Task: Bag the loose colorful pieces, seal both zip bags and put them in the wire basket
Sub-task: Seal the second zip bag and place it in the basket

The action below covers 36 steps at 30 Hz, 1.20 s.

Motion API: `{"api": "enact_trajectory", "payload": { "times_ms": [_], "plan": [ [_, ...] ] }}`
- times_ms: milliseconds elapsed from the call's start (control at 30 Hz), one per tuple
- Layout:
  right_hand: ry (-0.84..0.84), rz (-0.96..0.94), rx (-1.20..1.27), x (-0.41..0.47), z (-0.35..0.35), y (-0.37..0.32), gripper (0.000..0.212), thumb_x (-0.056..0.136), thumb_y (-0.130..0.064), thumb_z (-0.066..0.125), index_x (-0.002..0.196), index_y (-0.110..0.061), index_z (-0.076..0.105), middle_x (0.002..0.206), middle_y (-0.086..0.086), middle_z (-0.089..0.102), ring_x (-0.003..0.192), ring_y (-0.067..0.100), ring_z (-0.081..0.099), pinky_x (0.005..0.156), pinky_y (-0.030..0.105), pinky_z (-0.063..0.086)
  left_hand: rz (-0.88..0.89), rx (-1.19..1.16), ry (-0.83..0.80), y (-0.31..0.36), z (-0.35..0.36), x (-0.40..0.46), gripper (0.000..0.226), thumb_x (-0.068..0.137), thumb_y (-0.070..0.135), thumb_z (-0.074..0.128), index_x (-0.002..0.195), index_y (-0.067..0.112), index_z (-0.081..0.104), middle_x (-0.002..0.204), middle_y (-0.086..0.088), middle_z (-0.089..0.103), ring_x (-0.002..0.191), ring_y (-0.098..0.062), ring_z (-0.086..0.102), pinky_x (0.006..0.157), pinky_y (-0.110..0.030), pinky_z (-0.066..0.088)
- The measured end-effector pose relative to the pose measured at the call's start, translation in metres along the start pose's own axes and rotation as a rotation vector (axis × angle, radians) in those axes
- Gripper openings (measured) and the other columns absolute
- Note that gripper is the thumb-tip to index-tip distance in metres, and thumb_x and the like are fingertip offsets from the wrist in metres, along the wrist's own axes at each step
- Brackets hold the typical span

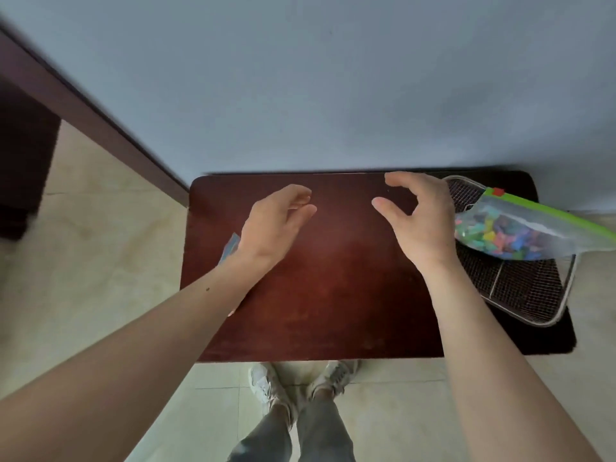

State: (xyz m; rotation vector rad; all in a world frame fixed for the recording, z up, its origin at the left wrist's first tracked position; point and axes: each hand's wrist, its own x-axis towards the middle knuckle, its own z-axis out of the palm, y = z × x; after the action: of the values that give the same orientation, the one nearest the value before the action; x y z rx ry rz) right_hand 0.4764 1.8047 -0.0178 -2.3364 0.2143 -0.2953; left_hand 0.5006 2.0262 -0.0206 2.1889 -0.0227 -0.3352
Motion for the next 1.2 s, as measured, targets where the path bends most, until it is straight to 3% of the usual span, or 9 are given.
{"api": "enact_trajectory", "payload": {
  "times_ms": [100,167,233,333,433,533,733,933,1200],
  "plan": [
    [-0.104,0.000,0.038,-0.006,0.035,-0.022,0.034,0.078,-0.026,0.077,0.111,-0.020,0.070,0.109,-0.013,0.067,0.109,0.010,0.054,0.102,0.036,0.041,-0.028,0.024,0.058,-0.028,-0.025,-0.014,0.030,0.089,0.032,0.064,0.118,0.026,0.064,0.117,0.010,0.069,0.112,-0.007,0.062,0.101,-0.033,0.048],
    [-0.172,-0.013,0.058,-0.009,0.058,-0.035,0.036,0.078,-0.024,0.078,0.112,-0.021,0.070,0.112,-0.011,0.069,0.107,0.002,0.050,0.103,0.035,0.041,-0.035,0.050,0.103,-0.044,-0.041,-0.022,0.033,0.089,0.030,0.065,0.121,0.024,0.063,0.122,0.008,0.066,0.114,-0.006,0.059,0.098,-0.017,0.045],
    [-0.254,-0.031,0.073,-0.013,0.079,-0.050,0.037,0.078,-0.024,0.078,0.114,-0.021,0.070,0.114,-0.010,0.069,0.111,0.006,0.054,0.104,0.035,0.042,-0.051,0.037,0.152,-0.058,-0.055,-0.031,0.037,0.088,0.027,0.067,0.124,0.023,0.061,0.124,0.007,0.063,0.113,-0.005,0.056,0.093,-0.006,0.039],
    [-0.401,-0.067,0.047,-0.018,0.104,-0.067,0.039,0.081,-0.026,0.076,0.119,-0.022,0.067,0.118,-0.009,0.069,0.118,0.012,0.055,0.106,0.032,0.040,-0.093,0.041,0.177,-0.075,-0.069,-0.043,0.048,0.082,0.028,0.073,0.127,0.020,0.058,0.126,0.001,0.062,0.116,-0.011,0.057,0.100,-0.021,0.041],
    [-0.556,-0.094,0.029,-0.023,0.131,-0.079,0.044,0.082,-0.026,0.074,0.125,-0.026,0.063,0.120,-0.012,0.067,0.121,0.011,0.052,0.103,0.027,0.038,-0.163,0.053,0.153,-0.093,-0.078,-0.056,0.065,0.073,0.028,0.081,0.131,0.015,0.055,0.129,-0.004,0.061,0.119,-0.014,0.056,0.099,-0.020,0.038],
    [-0.692,-0.093,0.023,-0.027,0.155,-0.087,0.050,0.084,-0.025,0.073,0.131,-0.029,0.057,0.123,-0.014,0.065,0.124,0.012,0.050,0.105,0.032,0.038,-0.234,0.055,0.115,-0.110,-0.084,-0.068,0.071,0.068,0.030,0.085,0.131,0.016,0.055,0.130,-0.003,0.061,0.120,-0.013,0.056,0.098,-0.019,0.038],
    [-0.803,-0.099,-0.027,-0.029,0.181,-0.089,0.045,0.085,-0.024,0.070,0.128,-0.031,0.060,0.122,-0.014,0.067,0.119,0.014,0.053,0.106,0.036,0.037,-0.363,0.085,0.021,-0.134,-0.090,-0.082,0.062,0.064,0.037,0.086,0.119,0.020,0.064,0.123,0.003,0.068,0.114,-0.011,0.062,0.103,-0.033,0.047],
    [-0.786,-0.123,-0.050,-0.025,0.187,-0.087,0.011,0.084,-0.025,0.070,0.095,-0.027,0.073,0.101,-0.011,0.073,0.102,0.015,0.064,0.099,0.047,0.045,-0.351,0.090,-0.070,-0.146,-0.093,-0.084,0.032,0.064,0.033,0.086,0.091,0.018,0.076,0.102,0.007,0.076,0.094,-0.005,0.069,0.092,-0.033,0.055],
    [-0.789,-0.101,-0.042,-0.017,0.172,-0.073,0.007,0.087,-0.024,0.066,0.088,-0.023,0.073,0.087,-0.011,0.072,0.085,0.008,0.065,0.083,0.039,0.052,-0.346,0.072,-0.044,-0.151,-0.092,-0.067,0.015,0.076,0.028,0.077,0.087,0.018,0.077,0.091,0.004,0.077,0.089,-0.012,0.070,0.086,-0.038,0.056]
  ]
}}
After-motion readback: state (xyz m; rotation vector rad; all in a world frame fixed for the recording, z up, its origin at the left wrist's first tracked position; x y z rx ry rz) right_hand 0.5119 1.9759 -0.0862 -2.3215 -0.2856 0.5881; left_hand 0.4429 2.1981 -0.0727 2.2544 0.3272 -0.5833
